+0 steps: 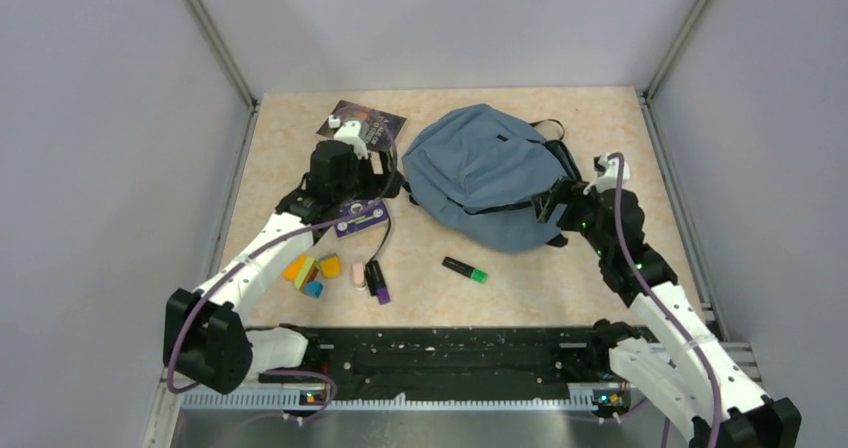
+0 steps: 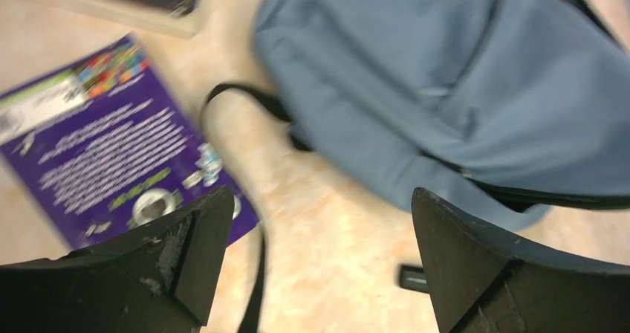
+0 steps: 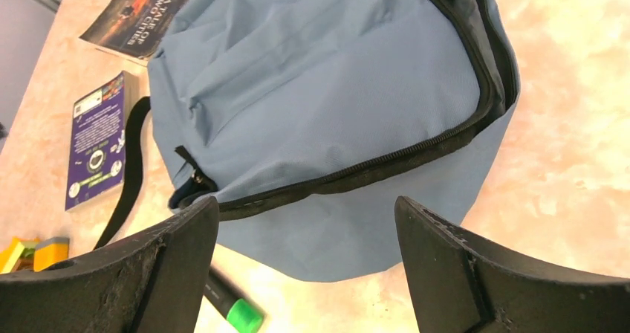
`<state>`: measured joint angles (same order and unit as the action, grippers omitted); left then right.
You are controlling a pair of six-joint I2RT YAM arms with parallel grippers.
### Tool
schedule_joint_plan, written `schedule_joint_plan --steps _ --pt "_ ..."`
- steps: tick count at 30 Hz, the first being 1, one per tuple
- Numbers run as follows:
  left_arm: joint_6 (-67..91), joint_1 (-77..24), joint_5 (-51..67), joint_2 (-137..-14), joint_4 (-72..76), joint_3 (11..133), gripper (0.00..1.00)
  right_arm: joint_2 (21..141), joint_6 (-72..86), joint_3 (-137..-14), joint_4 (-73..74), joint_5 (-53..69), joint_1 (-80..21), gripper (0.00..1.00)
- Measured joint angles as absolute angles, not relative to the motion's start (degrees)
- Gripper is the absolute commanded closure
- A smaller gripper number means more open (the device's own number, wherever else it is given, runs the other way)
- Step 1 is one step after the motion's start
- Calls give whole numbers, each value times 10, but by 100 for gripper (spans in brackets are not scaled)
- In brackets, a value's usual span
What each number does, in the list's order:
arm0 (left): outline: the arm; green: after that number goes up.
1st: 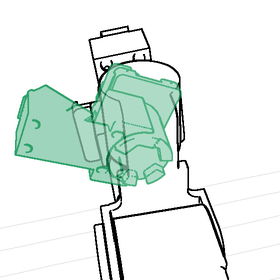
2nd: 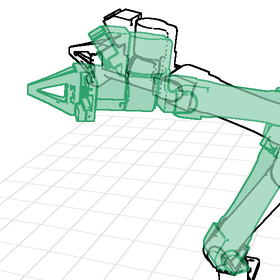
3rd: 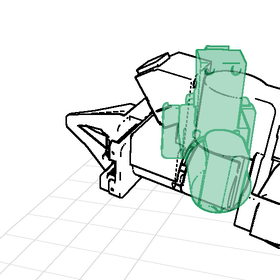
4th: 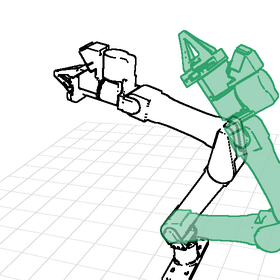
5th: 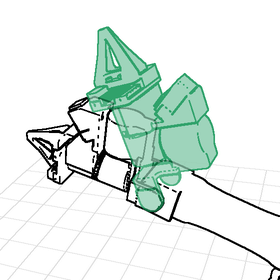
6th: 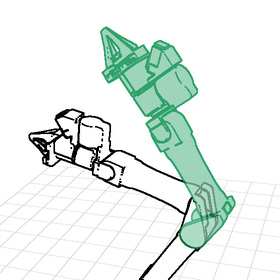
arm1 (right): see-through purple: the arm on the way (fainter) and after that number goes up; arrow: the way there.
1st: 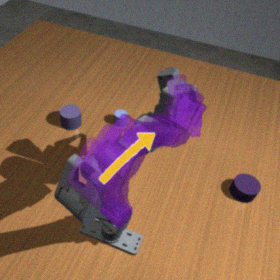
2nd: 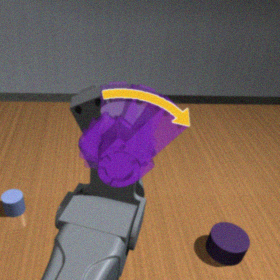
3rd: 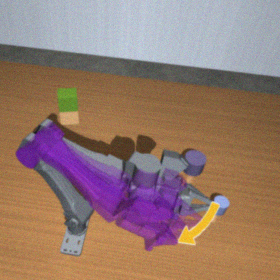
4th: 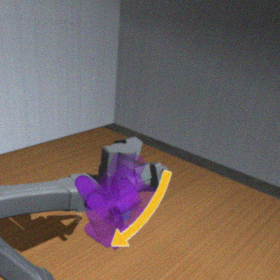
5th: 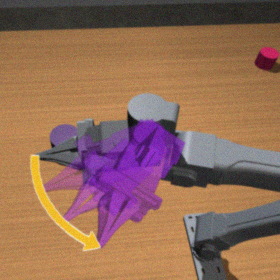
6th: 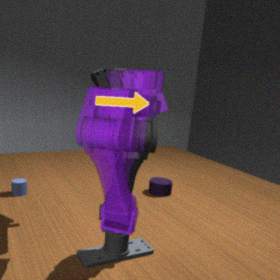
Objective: Pack the student bag
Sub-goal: Pick up the book from the center of the board.
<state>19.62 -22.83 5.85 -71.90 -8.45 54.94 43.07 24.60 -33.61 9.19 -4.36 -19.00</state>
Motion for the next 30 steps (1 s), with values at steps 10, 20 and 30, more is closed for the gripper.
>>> schedule_joint_plan --steps 10,20,30 --pt "266 -132 -10 -717 -119 455 5 419 208 -397 102 42 -190 14" --pt "299 -18 39 -723 -72 407 4 668 204 -499 0 112 -320 17" --pt "330 44 92 -813 -13 395 4 1027 187 -726 -23 163 -406 19"
